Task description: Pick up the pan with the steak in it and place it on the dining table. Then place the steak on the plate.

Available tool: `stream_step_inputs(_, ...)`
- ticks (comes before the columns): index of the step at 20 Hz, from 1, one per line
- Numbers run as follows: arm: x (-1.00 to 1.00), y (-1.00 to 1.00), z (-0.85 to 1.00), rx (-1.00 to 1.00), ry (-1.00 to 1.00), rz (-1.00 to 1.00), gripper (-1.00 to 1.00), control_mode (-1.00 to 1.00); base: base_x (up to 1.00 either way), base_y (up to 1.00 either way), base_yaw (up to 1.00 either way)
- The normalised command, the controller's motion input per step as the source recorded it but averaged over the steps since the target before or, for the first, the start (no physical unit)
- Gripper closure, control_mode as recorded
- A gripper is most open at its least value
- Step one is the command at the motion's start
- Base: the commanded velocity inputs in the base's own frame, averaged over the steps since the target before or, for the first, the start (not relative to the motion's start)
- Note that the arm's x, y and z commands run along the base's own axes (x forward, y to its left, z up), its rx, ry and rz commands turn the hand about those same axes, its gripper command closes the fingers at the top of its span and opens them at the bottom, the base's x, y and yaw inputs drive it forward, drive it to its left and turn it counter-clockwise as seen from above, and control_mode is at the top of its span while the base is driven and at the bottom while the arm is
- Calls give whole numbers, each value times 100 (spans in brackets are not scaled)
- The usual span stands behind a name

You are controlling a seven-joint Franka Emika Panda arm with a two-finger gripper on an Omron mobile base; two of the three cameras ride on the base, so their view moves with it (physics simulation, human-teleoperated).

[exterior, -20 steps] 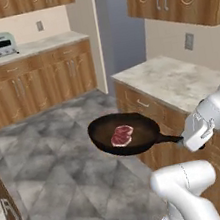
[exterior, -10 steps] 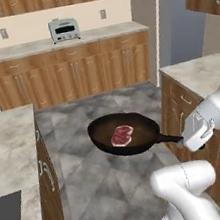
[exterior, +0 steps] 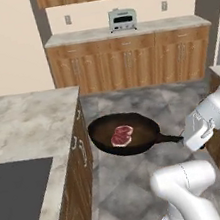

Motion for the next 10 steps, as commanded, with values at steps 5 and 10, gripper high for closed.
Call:
stream_step_inputs(5,0,0,0,0,0,0,100,100,-34,-27,42)
stream_step_inputs(10,0,0,0,0,0,0,100,100,-28,-20,44)
